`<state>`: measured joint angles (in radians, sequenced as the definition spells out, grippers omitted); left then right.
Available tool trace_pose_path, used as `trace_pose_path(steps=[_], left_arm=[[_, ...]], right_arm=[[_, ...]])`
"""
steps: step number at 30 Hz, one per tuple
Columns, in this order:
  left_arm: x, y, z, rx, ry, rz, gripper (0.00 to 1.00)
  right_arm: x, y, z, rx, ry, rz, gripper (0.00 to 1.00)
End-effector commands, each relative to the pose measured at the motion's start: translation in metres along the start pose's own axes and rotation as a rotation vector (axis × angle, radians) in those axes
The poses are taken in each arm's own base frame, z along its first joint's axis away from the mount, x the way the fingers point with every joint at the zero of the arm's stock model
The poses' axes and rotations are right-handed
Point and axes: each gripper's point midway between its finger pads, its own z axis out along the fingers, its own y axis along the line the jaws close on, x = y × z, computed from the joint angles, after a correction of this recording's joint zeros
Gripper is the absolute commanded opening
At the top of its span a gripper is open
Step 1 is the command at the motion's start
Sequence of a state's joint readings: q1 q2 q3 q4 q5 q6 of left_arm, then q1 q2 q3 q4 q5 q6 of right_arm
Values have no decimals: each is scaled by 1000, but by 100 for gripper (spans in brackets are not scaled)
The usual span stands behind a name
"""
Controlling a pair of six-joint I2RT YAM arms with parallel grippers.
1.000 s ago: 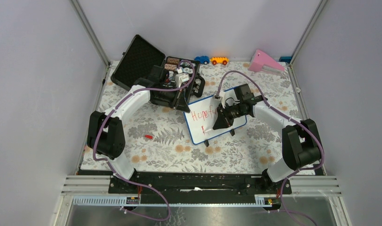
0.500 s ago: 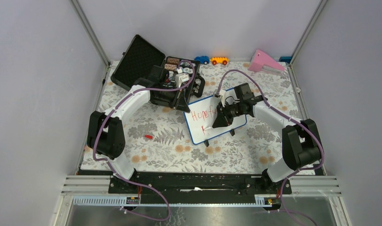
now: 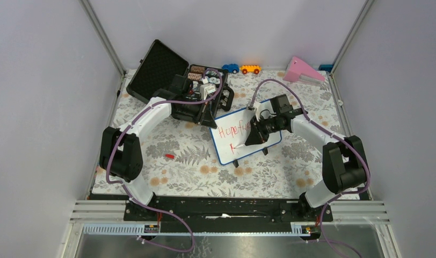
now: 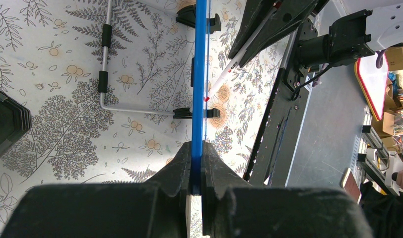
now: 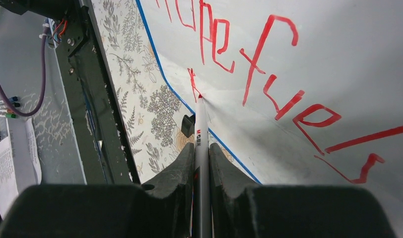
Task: Write a sentence on the whiteboard
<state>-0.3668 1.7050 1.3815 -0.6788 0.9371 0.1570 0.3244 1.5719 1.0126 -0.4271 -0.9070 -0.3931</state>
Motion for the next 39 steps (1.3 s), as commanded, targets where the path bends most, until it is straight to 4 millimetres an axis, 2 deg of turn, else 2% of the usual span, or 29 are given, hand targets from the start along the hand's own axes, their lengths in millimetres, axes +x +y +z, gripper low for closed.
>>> trace_pose_path(steps=[1,7,25,28,32,35,39], left_arm=[[-3,-2,2,-15,2,58,0],[-3,-1,3,-13,4,55,0],[-2,-1,3,-15,6,54,0],[-2,0,3,-16,6,52,0],[-2,-1,3,-17,6,53,0],[-3,-1,2,-17,4,57,0],[-2,-1,3,-13,5,54,0]], right_arm=[[-2,-7,0,14,13,-46,0],[15,-8,5,8,56,-39,0],[26,0,7,-5,96,-59,0],[18,11,3,-48,82,-66,0],[-3,29,-11,-114,25,-71,0],[-10,23,-21,-82,-2,-78,0],[-7,9,-26,-39,2,-62,0]])
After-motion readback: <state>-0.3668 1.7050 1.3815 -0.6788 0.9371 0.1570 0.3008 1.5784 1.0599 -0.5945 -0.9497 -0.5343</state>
